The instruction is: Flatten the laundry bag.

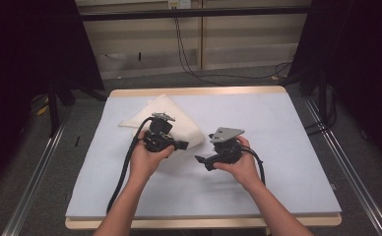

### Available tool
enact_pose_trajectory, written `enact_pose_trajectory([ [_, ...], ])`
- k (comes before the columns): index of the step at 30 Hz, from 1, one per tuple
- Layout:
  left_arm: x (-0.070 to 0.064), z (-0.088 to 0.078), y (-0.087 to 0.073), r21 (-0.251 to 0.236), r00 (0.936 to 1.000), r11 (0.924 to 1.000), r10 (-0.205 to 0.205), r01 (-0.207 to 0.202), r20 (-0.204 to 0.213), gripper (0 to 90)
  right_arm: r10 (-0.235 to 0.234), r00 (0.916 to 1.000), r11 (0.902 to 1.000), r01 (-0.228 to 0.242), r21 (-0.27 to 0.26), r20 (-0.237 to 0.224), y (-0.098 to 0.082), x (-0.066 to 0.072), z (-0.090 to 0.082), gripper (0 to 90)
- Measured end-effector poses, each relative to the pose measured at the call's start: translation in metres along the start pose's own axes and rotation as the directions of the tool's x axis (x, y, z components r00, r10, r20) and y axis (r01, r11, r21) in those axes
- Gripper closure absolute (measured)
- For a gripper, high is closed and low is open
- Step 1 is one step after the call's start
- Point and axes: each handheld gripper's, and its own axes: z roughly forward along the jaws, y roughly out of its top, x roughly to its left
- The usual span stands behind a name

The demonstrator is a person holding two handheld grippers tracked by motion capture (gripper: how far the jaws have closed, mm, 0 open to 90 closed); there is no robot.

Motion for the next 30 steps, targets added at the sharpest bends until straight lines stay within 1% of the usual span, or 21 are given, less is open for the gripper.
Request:
enact_pose_trajectory([
  [1,0.000,0.001,0.000,0.001,1.0000,1.0000,0.000,0.000,0.002,87.5,-0.038,0.9993,0.9991,0.038,-0.020,-0.003,0.006,0.004,0.005,11.1],
  [2,-0.001,0.001,-0.001,0.003,1.0000,1.0000,0.005,-0.005,-0.003,87.5,-0.038,0.9993,0.9991,0.038,-0.020,-0.003,0.006,0.004,0.005,11.1],
  [5,-0.002,0.001,0.000,0.004,1.0000,1.0000,0.005,-0.005,-0.005,87.4,-0.107,0.9942,0.9932,0.108,-0.044,0.009,0.013,0.008,0.012,15.5],
  [8,-0.001,0.001,0.001,0.001,1.0000,1.0000,0.005,-0.005,-0.006,87.4,-0.107,0.9943,0.9917,0.107,-0.071,0.002,0.016,0.009,0.015,18.3],
  [10,-0.001,0.000,0.002,-0.001,0.9999,1.0000,0.009,-0.009,-0.004,87.4,-0.130,0.9914,0.9880,0.131,-0.082,0.011,0.019,0.011,0.019,19.8],
  [11,-0.001,-0.001,0.003,0.005,0.9999,0.9999,0.011,-0.011,-0.006,87.3,-0.168,0.9851,0.9816,0.170,-0.086,0.039,0.024,0.013,0.023,22.8],
  [13,-0.001,-0.002,0.004,-0.002,0.9999,0.9999,0.010,-0.010,-0.007,87.1,-0.211,0.9766,0.9725,0.214,-0.091,0.040,0.029,0.014,0.025,31.7],
  [14,-0.001,-0.002,0.004,-0.002,0.9999,0.9999,0.010,-0.010,-0.007,87.0,-0.211,0.9766,0.9725,0.214,-0.091,0.040,0.029,0.014,0.025,31.7],
  [15,0.001,-0.005,0.004,-0.019,0.9999,0.9998,0.006,-0.006,-0.008,86.9,-0.250,0.9680,0.9645,0.251,-0.083,0.024,0.035,0.016,0.027,45.6],
  [16,0.001,-0.005,0.004,-0.019,0.9999,0.9998,0.006,-0.006,-0.008,86.5,-0.250,0.9680,0.9645,0.251,-0.083,0.024,0.035,0.016,0.027,45.6],
  [17,0.003,-0.009,0.004,-0.038,0.9999,0.9992,0.007,-0.008,-0.010,86.1,-0.238,0.9712,0.9698,0.238,-0.055,-0.003,0.041,0.018,0.027,72.3],
  [18,0.003,-0.009,0.004,-0.038,0.9999,0.9992,0.007,-0.008,-0.010,84.3,-0.238,0.9712,0.9698,0.238,-0.055,-0.003,0.041,0.018,0.027,72.3],
  [19,0.003,-0.013,0.003,-0.057,0.9999,0.9983,0.009,-0.010,-0.008,84.3,-0.198,0.9801,0.9789,0.198,-0.051,-0.008,0.043,0.019,0.027,79.1],
  [20,0.003,-0.016,0.002,-0.074,0.9998,0.9972,0.007,-0.008,-0.018,80.6,-0.154,0.9880,0.9867,0.153,-0.056,-0.013,0.044,0.019,0.026,81.6],
  [21,0.004,-0.024,-0.002,-0.095,0.9981,0.9950,0.025,-0.030,-0.057,69.0,-0.110,0.9940,0.9931,0.110,-0.042,0.003,0.047,0.019,0.025,82.4],
  [22,0.004,-0.024,-0.002,-0.095,0.9981,0.9950,0.025,-0.030,-0.057,67.1,-0.110,0.9940,0.9931,0.110,-0.042,0.003,0.047,0.019,0.025,82.4],
  [23,0.006,-0.032,-0.006,-0.105,0.9955,0.9935,0.034,-0.043,-0.089,63.8,-0.057,0.9983,0.9975,0.057,-0.041,0.003,0.048,0.016,0.025,82.5],
  [25,0.010,-0.038,-0.011,-0.117,0.9931,0.9918,0.040,-0.052,-0.111,57.1,0.001,0.9999,0.9988,-0.002,-0.049,-0.011,0.047,0.011,0.023,82.5],
  [26,0.010,-0.038,-0.011,-0.117,0.9931,0.9918,0.040,-0.052,-0.111,54.2,0.001,0.9999,0.9988,-0.002,-0.049,-0.011,0.047,0.011,0.023,82.5],
  [27,0.012,-0.041,-0.014,-0.124,0.9913,0.9909,0.035,-0.051,-0.127,49.7,0.037,0.9993,0.9979,-0.037,-0.054,-0.009,0.047,0.008,0.022,82.5],
  [30,0.019,-0.047,-0.021,-0.107,0.9836,0.9921,0.048,-0.067,-0.174,44.9,0.074,0.9973,0.9959,-0.074,-0.053,0.000,0.046,0.005,0.021,82.6],
])
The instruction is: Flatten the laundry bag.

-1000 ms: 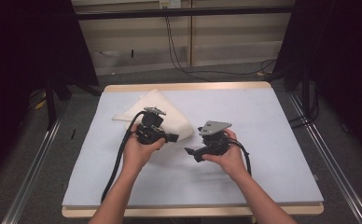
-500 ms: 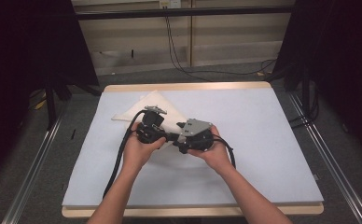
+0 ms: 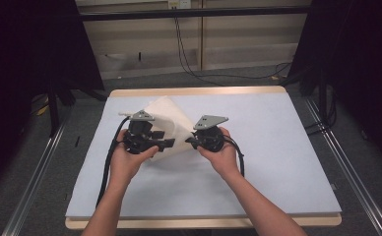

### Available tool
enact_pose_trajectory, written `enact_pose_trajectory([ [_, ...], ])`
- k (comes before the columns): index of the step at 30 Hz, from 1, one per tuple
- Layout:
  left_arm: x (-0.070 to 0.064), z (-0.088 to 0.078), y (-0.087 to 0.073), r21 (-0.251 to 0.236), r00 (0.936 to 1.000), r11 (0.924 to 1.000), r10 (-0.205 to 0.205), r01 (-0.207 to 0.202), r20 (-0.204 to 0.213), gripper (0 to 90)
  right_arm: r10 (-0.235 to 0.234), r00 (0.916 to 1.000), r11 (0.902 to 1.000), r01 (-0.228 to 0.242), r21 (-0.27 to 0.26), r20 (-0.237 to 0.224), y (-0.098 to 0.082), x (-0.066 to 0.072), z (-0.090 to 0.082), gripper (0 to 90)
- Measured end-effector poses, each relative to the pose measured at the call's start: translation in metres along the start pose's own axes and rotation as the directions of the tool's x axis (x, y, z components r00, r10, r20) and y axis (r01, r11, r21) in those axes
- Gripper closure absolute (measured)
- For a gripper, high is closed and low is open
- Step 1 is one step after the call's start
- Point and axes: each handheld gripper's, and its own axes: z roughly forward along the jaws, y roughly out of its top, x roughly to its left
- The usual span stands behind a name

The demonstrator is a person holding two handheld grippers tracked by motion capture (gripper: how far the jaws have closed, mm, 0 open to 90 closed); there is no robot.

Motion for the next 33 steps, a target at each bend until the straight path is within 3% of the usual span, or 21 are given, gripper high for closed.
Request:
enact_pose_trajectory([
  [1,0.007,-0.003,-0.006,-0.013,0.9997,0.9999,-0.010,0.010,-0.024,41.8,0.038,0.9991,0.9993,-0.038,-0.005,0.016,0.000,-0.005,-0.002,82.7],
  [2,0.007,-0.003,-0.006,-0.013,0.9997,0.9999,-0.010,0.010,-0.024,40.6,0.038,0.9991,0.9993,-0.038,-0.005,0.016,0.000,-0.005,-0.002,82.7],
  [3,0.015,-0.006,-0.012,0.006,0.9981,0.9999,-0.012,0.012,-0.060,38.7,0.089,0.9959,0.9957,-0.089,-0.025,0.017,-0.002,-0.013,-0.006,82.7],
  [5,0.021,-0.005,-0.020,0.001,0.9961,0.9991,-0.042,0.043,-0.077,37.7,0.131,0.9910,0.9908,-0.130,-0.036,0.027,-0.003,-0.019,-0.011,82.7],
  [9,0.030,-0.003,-0.031,0.031,0.9932,0.9987,-0.037,0.041,-0.110,37.3,0.165,0.9854,0.9854,-0.163,-0.048,0.040,-0.005,-0.027,-0.016,82.6],
  [12,0.036,0.003,-0.040,0.033,0.9876,0.9977,-0.054,0.060,-0.147,36.8,0.187,0.9813,0.9813,-0.185,-0.055,0.045,-0.007,-0.032,-0.018,82.5],
  [13,0.041,0.007,-0.046,0.039,0.9825,0.9965,-0.066,0.074,-0.174,36.6,0.189,0.9805,0.9809,-0.186,-0.056,0.053,-0.008,-0.033,-0.019,82.5],
  [18,0.051,0.015,-0.060,0.062,0.9763,0.9931,-0.085,0.099,-0.199,35.5,0.202,0.9767,0.9787,-0.198,-0.054,0.073,-0.011,-0.038,-0.025,82.3],
  [21,0.057,0.027,-0.070,0.050,0.9800,0.9887,-0.132,0.141,-0.149,35.3,0.215,0.9734,0.9758,-0.210,-0.061,0.080,-0.014,-0.041,-0.027,82.2],
  [23,0.055,0.035,-0.073,0.035,0.9790,0.9875,-0.147,0.154,-0.141,36.5,0.226,0.9703,0.9734,-0.221,-0.061,0.087,-0.016,-0.044,-0.028,82.1],
  [25,0.056,0.042,-0.075,0.044,0.9808,0.9887,-0.136,0.143,-0.140,37.8,0.237,0.9672,0.9705,-0.231,-0.070,0.093,-0.018,-0.046,-0.031,82.1],
  [28,0.055,0.051,-0.078,0.038,0.9797,0.9866,-0.153,0.159,-0.130,53.2,0.257,0.9601,0.9653,-0.250,-0.075,0.110,-0.022,-0.052,-0.035,82.0],
  [29,0.056,0.051,-0.078,0.060,0.9823,0.9866,-0.144,0.152,-0.120,58.4,0.262,0.9581,0.9640,-0.255,-0.076,0.116,-0.023,-0.054,-0.036,82.0],
  [30,0.056,0.051,-0.078,0.060,0.9823,0.9866,-0.144,0.152,-0.120,67.7,0.262,0.9581,0.9640,-0.255,-0.076,0.116,-0.023,-0.054,-0.036,82.0],
  [31,0.055,0.052,-0.077,0.050,0.9808,0.9841,-0.165,0.171,-0.104,73.9,0.283,0.9514,0.9582,-0.274,-0.080,0.122,-0.027,-0.058,-0.039,82.0],
  [32,0.055,0.052,-0.077,0.050,0.9808,0.9841,-0.165,0.171,-0.104,78.4,0.283,0.9514,0.9582,-0.274,-0.080,0.122,-0.027,-0.058,-0.039,82.0],
  [33,0.055,0.052,-0.074,0.070,0.9823,0.9841,-0.156,0.163,-0.104,81.3,0.299,0.9459,0.9535,-0.291,-0.079,0.126,-0.031,-0.063,-0.043,81.9],
])
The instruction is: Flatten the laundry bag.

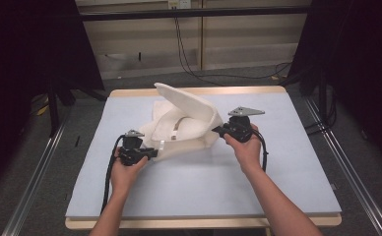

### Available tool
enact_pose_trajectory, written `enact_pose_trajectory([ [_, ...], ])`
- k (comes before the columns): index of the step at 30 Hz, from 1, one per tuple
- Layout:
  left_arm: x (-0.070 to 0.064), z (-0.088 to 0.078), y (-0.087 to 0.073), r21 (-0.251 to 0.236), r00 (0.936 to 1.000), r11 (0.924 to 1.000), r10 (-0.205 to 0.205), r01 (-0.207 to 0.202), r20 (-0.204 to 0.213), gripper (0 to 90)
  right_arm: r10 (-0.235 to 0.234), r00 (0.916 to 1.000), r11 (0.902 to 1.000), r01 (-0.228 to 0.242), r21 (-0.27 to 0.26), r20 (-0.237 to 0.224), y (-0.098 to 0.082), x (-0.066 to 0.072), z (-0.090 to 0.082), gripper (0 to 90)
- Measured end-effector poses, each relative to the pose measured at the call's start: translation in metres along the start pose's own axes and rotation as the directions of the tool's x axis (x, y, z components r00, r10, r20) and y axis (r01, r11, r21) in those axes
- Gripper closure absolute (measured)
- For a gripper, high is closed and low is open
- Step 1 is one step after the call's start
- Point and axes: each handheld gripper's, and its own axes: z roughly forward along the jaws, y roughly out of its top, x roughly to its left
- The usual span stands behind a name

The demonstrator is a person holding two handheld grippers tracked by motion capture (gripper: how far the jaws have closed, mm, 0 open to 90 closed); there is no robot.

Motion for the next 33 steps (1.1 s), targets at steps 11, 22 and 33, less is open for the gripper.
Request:
enact_pose_trajectory([
  [11,0.004,-0.007,0.000,0.015,0.9996,0.9997,-0.018,0.018,-0.022,83.7,0.088,0.9938,0.9960,-0.089,0.005,0.067,-0.020,-0.032,-0.018,80.7],
  [22,0.007,-0.007,0.002,0.035,0.9999,0.9994,-0.006,0.006,-0.012,83.5,0.135,0.9807,0.9874,-0.145,0.062,0.141,-0.059,-0.065,-0.044,60.9],
  [33,0.008,-0.005,0.003,0.037,0.9999,0.9993,-0.006,0.006,-0.010,82.6,0.094,0.9672,0.9786,-0.133,0.157,0.236,-0.075,-0.077,-0.071,37.1],
])
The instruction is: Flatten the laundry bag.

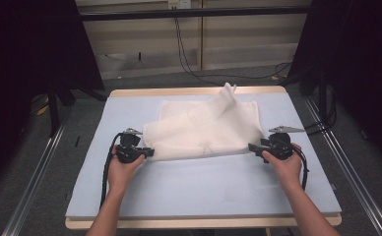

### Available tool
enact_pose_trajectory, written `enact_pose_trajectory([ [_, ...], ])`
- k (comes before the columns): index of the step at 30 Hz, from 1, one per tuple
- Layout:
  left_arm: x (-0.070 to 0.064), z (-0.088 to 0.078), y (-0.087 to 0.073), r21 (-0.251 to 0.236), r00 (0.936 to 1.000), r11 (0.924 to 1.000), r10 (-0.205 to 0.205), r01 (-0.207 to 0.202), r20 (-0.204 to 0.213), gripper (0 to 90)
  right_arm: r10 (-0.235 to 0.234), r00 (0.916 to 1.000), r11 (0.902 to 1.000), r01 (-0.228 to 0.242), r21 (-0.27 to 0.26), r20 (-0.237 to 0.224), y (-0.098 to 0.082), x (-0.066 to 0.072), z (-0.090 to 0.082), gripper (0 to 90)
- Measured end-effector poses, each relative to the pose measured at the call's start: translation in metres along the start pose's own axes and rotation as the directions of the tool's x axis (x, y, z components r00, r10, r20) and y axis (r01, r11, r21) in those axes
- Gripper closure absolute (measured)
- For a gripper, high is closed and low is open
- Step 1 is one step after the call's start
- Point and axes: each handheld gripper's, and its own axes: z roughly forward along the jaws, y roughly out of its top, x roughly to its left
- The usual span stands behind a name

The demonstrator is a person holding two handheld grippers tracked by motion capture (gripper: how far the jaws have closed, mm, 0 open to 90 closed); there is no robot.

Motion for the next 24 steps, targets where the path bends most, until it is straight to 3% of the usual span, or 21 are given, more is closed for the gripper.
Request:
enact_pose_trajectory([
  [4,0.000,0.001,0.000,-0.009,0.9999,0.9999,0.007,-0.007,-0.011,79.7,0.002,0.9998,1.0000,-0.002,-0.006,0.022,-0.004,-0.009,-0.007,34.2],
  [6,-0.001,0.001,0.001,-0.025,0.9998,0.9996,-0.014,0.013,-0.014,78.6,0.002,0.9998,0.9998,-0.002,-0.021,0.018,-0.004,-0.011,-0.011,33.0],
  [8,0.000,0.000,0.003,-0.028,0.9996,0.9996,-0.008,0.008,-0.026,72.3,-0.002,0.9999,0.9998,0.002,-0.020,0.015,-0.002,-0.011,-0.011,31.7],
  [10,0.002,-0.002,0.005,-0.064,0.9991,0.9976,-0.029,0.027,-0.030,70.1,-0.014,0.9999,0.9995,0.014,-0.030,0.002,0.003,-0.011,-0.009,31.4],
  [11,0.004,-0.004,0.007,-0.102,0.9981,0.9941,-0.043,0.038,-0.045,64.1,-0.027,0.9996,0.9990,0.027,-0.035,0.001,0.011,-0.008,-0.006,31.4],
  [12,0.004,-0.004,0.007,-0.102,0.9981,0.9941,-0.043,0.038,-0.045,59.6,-0.027,0.9996,0.9990,0.027,-0.035,0.001,0.011,-0.008,-0.006,31.4],
  [14,0.010,-0.007,0.012,-0.117,0.9979,0.9923,-0.045,0.039,-0.046,58.2,-0.030,0.9995,0.9983,0.030,-0.050,-0.005,0.020,-0.005,-0.003,31.3],
  [16,0.017,-0.004,0.016,-0.117,0.9975,0.9918,-0.057,0.052,-0.040,49.5,-0.029,0.9995,0.9984,0.028,-0.048,-0.015,0.028,-0.004,0.003,30.6],
  [17,0.022,0.000,0.018,-0.114,0.9974,0.9920,-0.059,0.054,-0.042,49.5,-0.023,0.9996,0.9988,0.022,-0.043,-0.017,0.032,-0.004,0.007,30.5],
  [18,0.025,0.003,0.020,-0.119,0.9961,0.9903,-0.078,0.073,-0.041,47.8,-0.022,0.9996,0.9988,0.021,-0.044,-0.016,0.035,-0.004,0.011,30.9],
  [19,0.031,0.005,0.022,-0.102,0.9965,0.9929,-0.066,0.060,-0.052,47.1,-0.024,0.9996,0.9990,0.024,-0.039,-0.014,0.040,-0.006,0.018,31.0],
  [24,0.044,0.015,0.031,-0.113,0.9941,0.9879,-0.108,0.106,-0.009,47.2,-0.010,0.9999,0.9993,0.010,-0.037,-0.009,0.050,-0.009,0.030,32.5],
])
